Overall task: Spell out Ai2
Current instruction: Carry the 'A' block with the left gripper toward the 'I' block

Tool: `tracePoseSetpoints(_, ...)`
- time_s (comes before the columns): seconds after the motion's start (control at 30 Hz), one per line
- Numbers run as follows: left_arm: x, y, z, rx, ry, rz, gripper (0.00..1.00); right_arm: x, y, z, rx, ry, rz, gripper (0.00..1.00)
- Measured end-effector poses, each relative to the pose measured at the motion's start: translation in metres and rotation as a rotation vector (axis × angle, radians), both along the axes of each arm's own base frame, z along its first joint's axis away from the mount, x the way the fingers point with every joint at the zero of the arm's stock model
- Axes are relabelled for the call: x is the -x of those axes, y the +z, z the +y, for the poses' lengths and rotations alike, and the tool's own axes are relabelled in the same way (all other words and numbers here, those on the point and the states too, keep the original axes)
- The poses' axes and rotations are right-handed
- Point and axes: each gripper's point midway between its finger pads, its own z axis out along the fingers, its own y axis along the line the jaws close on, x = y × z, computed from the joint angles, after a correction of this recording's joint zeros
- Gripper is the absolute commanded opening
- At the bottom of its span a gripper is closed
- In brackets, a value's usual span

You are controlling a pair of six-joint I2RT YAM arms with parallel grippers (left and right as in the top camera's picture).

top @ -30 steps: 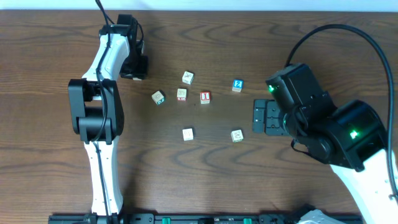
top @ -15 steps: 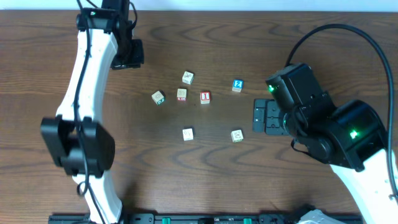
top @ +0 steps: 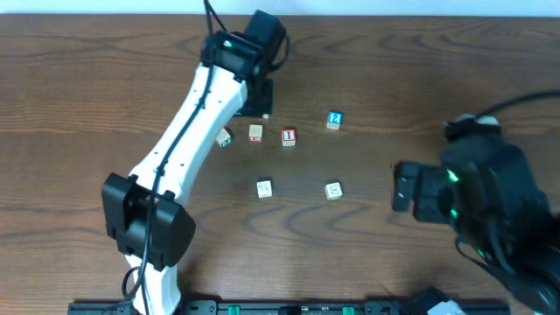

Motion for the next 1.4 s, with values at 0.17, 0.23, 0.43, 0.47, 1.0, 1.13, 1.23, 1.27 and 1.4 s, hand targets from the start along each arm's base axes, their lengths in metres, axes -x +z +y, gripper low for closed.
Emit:
tracePoseSetpoints(0.17, 0.013, -0.034, -0.026, -0.007, 0.0, 0.004, 0.19, 0.009, -0.002, -0.01, 0.014, -0.022, 0.02, 0.99)
tracePoseSetpoints(0.23, 0.023, -0.047, -0.037, -0.009, -0.006, 0.016, 0.19, 0.011, -0.005, -0.011, 0.023, -0.024, 0.038, 0.99)
tracePoseSetpoints(0.43, 0.029, -0.082, -0.036, 0.011, 0.052, 0.036, 0.2, 0.017, -0.01, -0.015, 0.034, -0.041, 0.071, 0.99)
tracePoseSetpoints(0.47, 0.031, -0.087, -0.036, 0.016, 0.058, 0.043, 0.21, 0.017, -0.01, -0.015, 0.031, -0.045, 0.071, 0.99)
tracePoseSetpoints(1.0, 0.047, -0.149, -0.038, 0.083, 0.084, 0.065, 0.25, 0.018, -0.011, -0.015, 0.018, -0.065, 0.073, 0.99)
tracePoseSetpoints(1.13, 0.046, -0.153, -0.036, 0.081, 0.086, 0.051, 0.26, 0.017, -0.011, -0.015, 0.016, -0.065, 0.072, 0.99)
tracePoseSetpoints(1.23, 0.038, -0.152, -0.038, 0.085, 0.088, 0.015, 0.25, 0.017, -0.01, -0.015, 0.015, -0.065, 0.07, 0.99)
tracePoseSetpoints(1.27, 0.035, -0.152, -0.038, 0.089, 0.089, 0.005, 0.26, 0.017, -0.01, -0.015, 0.016, -0.065, 0.07, 0.99)
tracePoseSetpoints(1.4, 0.025, -0.155, -0.038, 0.103, 0.101, -0.021, 0.27, 0.017, -0.01, -0.015, 0.015, -0.066, 0.07, 0.99)
